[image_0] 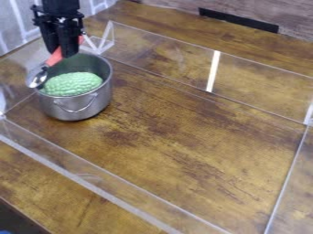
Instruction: Move the pink spoon to the left
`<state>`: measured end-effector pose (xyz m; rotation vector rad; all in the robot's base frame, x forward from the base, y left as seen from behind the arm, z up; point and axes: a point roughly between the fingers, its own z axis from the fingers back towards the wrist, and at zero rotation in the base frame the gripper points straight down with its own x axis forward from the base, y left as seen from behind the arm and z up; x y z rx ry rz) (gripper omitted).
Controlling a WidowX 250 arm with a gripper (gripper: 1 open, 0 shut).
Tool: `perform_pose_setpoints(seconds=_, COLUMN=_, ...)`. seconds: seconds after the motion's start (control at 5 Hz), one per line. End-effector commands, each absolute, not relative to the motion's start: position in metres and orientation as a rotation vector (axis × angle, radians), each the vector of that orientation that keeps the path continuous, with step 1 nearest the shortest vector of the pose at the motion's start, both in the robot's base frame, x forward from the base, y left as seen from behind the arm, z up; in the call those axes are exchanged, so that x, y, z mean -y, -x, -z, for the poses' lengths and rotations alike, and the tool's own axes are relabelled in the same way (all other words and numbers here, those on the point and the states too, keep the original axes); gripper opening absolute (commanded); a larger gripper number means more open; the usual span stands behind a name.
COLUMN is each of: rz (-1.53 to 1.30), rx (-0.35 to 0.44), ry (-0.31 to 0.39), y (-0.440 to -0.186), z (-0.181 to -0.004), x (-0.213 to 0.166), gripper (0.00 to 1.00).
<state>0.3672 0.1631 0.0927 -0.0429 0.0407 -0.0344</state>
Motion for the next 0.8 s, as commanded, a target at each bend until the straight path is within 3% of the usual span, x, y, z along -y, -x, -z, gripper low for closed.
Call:
perform_pose_setpoints(seconds=0.0, rz=0.071, rx=0.041, ry=0.038, y=-0.378, z=-0.115, x=-0.184, gripper=0.00)
perform_pose_setpoints(seconds=0.4, rz=0.030, rx=0.067, ry=0.108, y=-0.399, z=-0.087, x=-0.200, gripper=0.00)
perform_pose_setpoints(seconds=0.6, rz=0.003, rx=0.070, ry=0.146, y=-0.400, z=-0.096, x=-0.190, gripper=0.00)
